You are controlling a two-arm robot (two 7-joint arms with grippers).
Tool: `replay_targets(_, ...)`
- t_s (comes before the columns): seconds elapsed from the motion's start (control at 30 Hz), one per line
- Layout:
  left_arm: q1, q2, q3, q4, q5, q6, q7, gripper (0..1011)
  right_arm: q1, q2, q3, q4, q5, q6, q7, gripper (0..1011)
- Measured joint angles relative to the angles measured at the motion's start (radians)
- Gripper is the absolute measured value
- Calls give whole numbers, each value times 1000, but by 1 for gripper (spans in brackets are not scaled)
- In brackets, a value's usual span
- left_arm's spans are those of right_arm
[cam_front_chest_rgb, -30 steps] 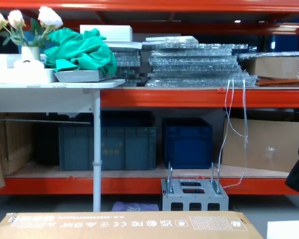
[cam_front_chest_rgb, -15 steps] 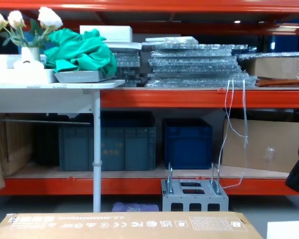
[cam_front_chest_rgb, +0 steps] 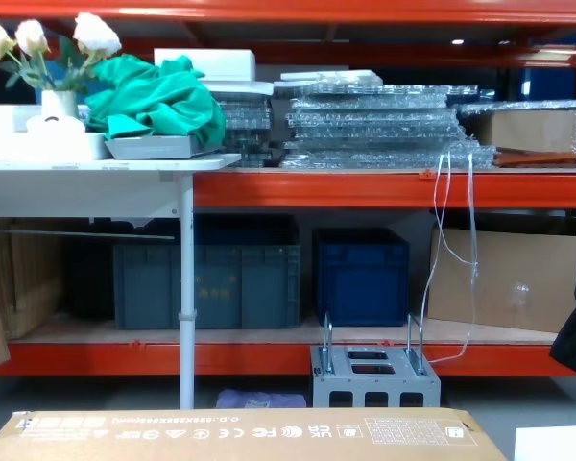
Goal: Use one hand to grasp the basket and place it at the designated location.
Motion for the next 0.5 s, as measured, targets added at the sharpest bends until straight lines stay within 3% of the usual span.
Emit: replay_targets(0.5, 0, 0, 0, 0, 0, 0, 0, 0, 0, -1, -2, 2, 0, 0, 0, 1000)
